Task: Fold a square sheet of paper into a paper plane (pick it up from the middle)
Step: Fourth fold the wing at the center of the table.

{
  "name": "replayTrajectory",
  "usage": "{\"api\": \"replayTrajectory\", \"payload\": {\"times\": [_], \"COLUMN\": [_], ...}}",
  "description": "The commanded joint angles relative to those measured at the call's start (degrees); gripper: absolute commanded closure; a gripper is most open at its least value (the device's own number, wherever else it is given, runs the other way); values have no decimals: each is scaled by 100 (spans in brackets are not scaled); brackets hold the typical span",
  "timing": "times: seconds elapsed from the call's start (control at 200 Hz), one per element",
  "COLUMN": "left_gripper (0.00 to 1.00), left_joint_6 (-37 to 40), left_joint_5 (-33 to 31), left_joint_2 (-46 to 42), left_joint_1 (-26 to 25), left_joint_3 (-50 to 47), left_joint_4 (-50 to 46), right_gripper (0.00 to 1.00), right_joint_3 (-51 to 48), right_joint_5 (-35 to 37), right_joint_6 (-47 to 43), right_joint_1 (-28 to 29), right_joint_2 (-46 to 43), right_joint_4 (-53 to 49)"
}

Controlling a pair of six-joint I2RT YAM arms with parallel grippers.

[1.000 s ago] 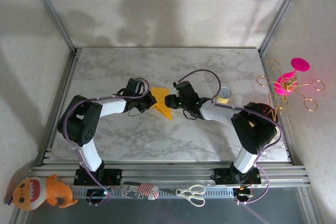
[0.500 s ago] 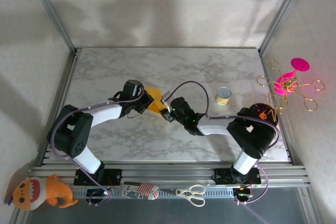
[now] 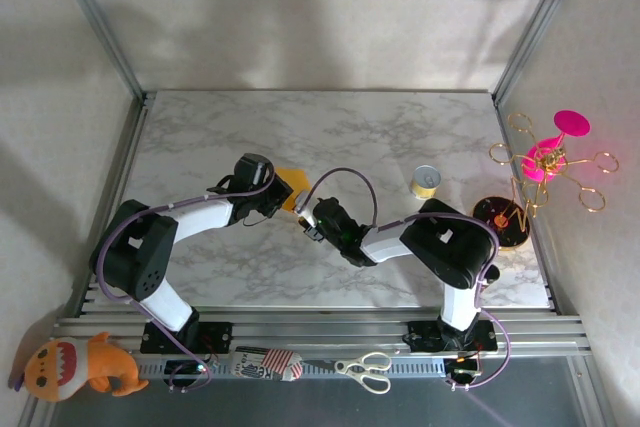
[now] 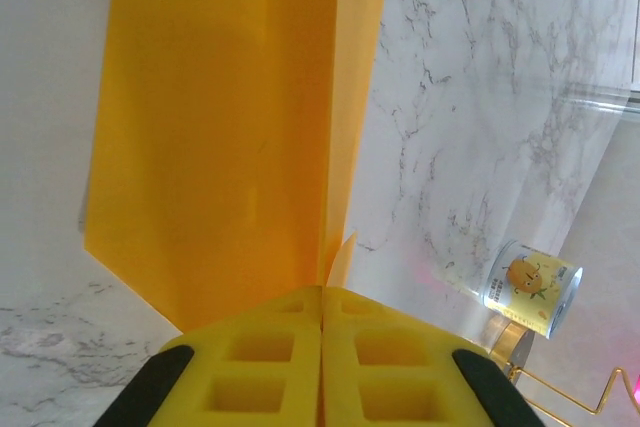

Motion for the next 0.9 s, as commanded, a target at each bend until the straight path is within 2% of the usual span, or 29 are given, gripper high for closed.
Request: {"api": "replayTrajectory", "payload": {"times": [0.0,0.125,0.29,0.371,0.466,0.556,0.656,0.756,0.896], "left_gripper": [92,89,70,60,55,55,62,70,76], "left_joint_6": [-122,-139,-24,49,72,30,-83,-167,-83], "left_joint_5": [-71,-37,-133,-216,-324,-340,-205,79,397], "left_joint_2": [-123,-123,-346,-584,-884,-1081,-1083,-851,-407], "left_joint_1": [-42,-32,252,520,793,874,869,807,692], "left_joint_3": [-11,20,-1,-151,-455,-781,-1093,-1250,-1055], "left_joint_4": [-90,-99,-268,-311,-295,-132,176,577,819], "right_gripper": [68,78,89,91,92,92,91,91,90], "right_joint_3": [95,94,-57,-132,-191,-196,-183,-171,-152], "right_joint_5": [180,208,241,197,77,-6,-74,-162,-219], "right_joint_6": [-289,-446,-542,-589,-585,-531,-452,-399,-372], "right_joint_1": [50,47,43,45,25,13,-16,-25,-36], "right_joint_2": [169,263,225,197,170,185,214,241,257], "right_joint_4": [335,432,672,721,732,733,701,697,647]}}
